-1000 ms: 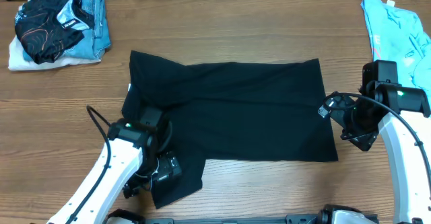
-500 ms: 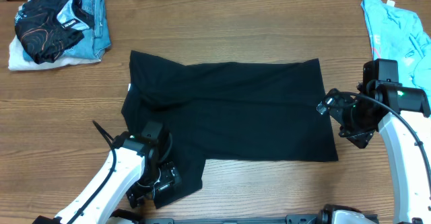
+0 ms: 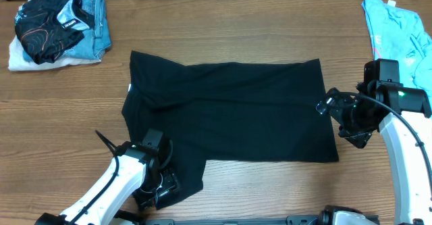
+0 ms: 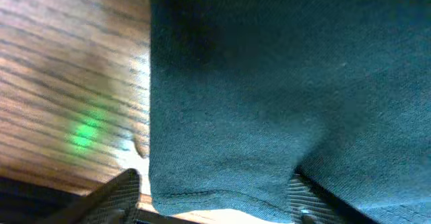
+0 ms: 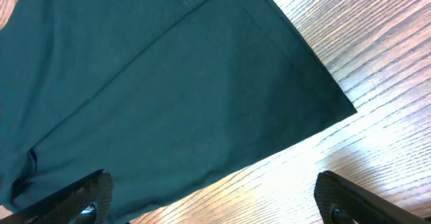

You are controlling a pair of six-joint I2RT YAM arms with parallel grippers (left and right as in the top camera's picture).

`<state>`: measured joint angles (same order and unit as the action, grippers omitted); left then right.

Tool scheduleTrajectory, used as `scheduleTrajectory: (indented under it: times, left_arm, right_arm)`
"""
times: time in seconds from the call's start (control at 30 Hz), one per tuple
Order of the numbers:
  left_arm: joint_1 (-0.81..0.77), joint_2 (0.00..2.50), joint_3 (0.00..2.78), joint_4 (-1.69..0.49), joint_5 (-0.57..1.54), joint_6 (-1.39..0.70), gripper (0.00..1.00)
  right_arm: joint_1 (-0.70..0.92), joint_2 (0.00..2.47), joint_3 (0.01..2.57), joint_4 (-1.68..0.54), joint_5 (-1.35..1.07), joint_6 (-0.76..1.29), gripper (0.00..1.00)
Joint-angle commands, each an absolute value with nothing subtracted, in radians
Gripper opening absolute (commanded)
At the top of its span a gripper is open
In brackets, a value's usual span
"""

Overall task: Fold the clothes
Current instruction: 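Move both grippers down to the shirt's lower left and right edges, then grasp the black shirt's bottom hem corners with both grippers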

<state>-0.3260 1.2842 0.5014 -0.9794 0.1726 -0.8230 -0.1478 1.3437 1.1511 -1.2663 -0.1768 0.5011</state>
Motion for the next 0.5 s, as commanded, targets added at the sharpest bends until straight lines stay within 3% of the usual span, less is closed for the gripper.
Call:
scheduleTrajectory:
  times: [0.0, 0.17, 0.3, 0.37, 0.47]
  left_arm:
    - [-0.328, 1.288, 0.492, -0.978, 0.179, -0.835, 0.70]
    - [-0.328, 1.288, 0.480, -0.951, 0.167, -0.834, 0.62]
    - [-0.328, 1.288, 0.473, -0.941, 0.176, -0.835, 0.48]
    - [-0.327, 1.288, 0.473, -0.941, 0.176, -0.836, 0.36]
    - [-0.327, 1.288, 0.473, -0.941, 0.176, -0.839, 0.06]
  right_arm:
    - [-0.143, 1.335, 1.145, -1.260, -0.185, 0.498, 1.00]
    - [-0.143, 1.335, 1.145, -1.253, -0.185, 0.498, 1.00]
    - [-0.143, 1.335, 1.145, -1.253, -0.185, 0.498, 1.00]
    - [-0.143, 1.335, 1.145, -1.251, -0.185, 0.498, 1.00]
    - [-0.143, 1.335, 1.145, -1.248, -0.185, 0.498, 1.00]
